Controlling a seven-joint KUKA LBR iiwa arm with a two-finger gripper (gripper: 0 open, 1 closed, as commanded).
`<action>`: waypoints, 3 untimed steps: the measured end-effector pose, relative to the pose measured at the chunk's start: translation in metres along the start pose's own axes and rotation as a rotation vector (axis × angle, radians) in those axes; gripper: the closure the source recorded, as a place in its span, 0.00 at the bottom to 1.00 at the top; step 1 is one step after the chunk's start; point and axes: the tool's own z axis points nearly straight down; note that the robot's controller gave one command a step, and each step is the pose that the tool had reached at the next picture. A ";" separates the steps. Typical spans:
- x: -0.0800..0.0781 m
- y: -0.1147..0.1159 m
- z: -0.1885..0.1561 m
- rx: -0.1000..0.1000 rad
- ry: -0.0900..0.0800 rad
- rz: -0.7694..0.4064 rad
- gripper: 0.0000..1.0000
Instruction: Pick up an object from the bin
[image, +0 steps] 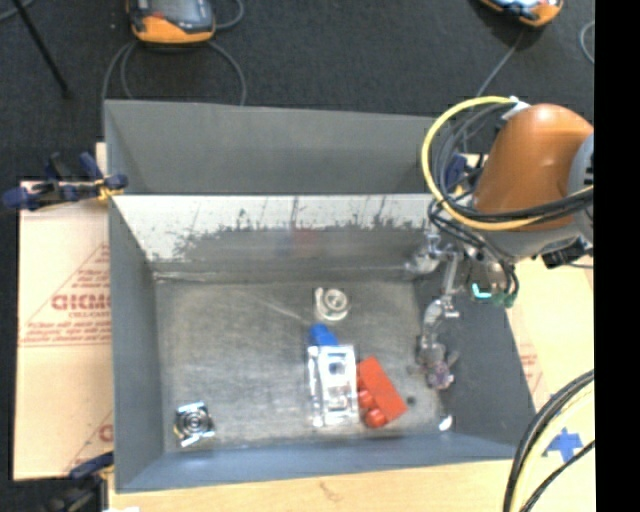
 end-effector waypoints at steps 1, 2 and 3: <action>0.095 0.029 0.099 0.002 -0.014 -0.155 0.00; 0.089 0.043 0.124 0.009 -0.027 -0.225 0.00; 0.070 0.081 0.124 0.008 -0.018 -0.468 0.00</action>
Offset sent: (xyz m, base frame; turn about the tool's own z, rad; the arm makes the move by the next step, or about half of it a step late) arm -0.0963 0.0311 -0.0992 -0.1607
